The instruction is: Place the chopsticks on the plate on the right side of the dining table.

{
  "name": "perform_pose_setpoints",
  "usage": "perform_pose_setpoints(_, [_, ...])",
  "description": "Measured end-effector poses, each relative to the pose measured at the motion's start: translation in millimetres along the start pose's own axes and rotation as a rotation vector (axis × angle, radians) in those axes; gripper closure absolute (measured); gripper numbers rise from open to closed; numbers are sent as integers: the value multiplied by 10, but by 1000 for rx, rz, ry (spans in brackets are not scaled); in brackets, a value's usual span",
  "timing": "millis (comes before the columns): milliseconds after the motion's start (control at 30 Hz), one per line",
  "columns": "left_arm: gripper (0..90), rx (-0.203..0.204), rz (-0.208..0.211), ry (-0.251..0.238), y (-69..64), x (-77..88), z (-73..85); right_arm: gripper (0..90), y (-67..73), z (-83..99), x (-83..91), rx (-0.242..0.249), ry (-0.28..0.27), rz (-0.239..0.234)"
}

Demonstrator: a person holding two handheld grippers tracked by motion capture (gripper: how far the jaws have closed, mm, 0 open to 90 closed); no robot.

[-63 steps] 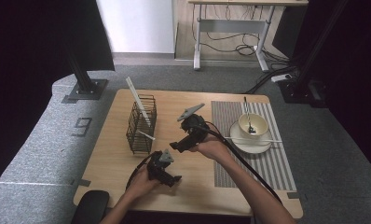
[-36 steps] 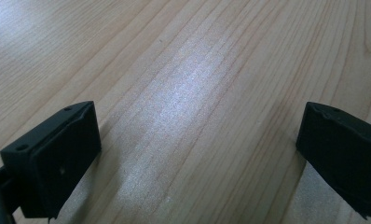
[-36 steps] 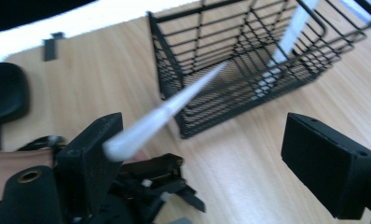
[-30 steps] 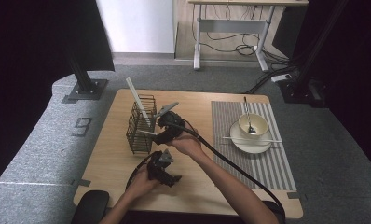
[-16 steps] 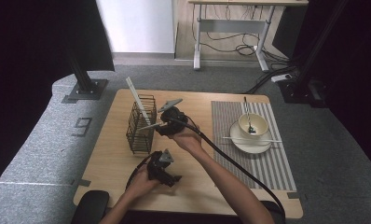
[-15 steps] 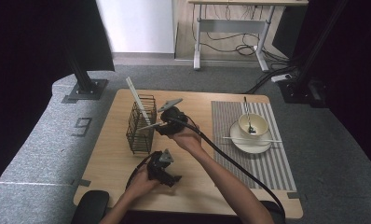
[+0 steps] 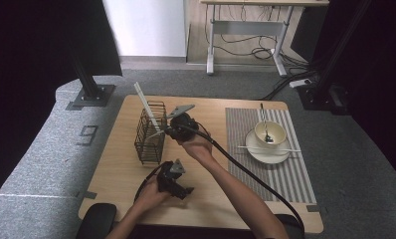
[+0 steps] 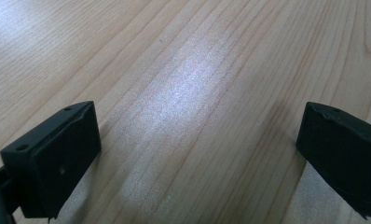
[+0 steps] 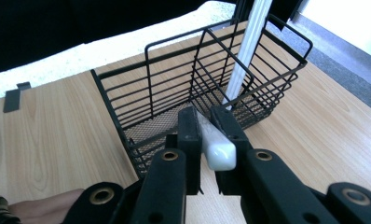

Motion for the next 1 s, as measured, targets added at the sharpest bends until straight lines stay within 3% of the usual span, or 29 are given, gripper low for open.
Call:
perform_pose_setpoints(200, [0, 2, -1, -1, -2, -1, 0, 817, -15, -26, 73, 8, -8, 1])
perform_pose_setpoints(667, [0, 0, -2, -1, 1, -1, 1, 817, -54, -101, 383, 40, -9, -60])
perform_pose_setpoints(1000, [0, -3, -3, 0, 3, -1, 0, 817, -134, -148, 616, 22, -18, -85])
Point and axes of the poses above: each handheld gripper's, and its own axes: x roughly backward along the jaws, z roughly out of its underside, y roughly to its left, the point moved 4 cm from there along -x, roughly forward along the jaws, and after that the axes turned 13 degrees about z, right-handed, at the moved point
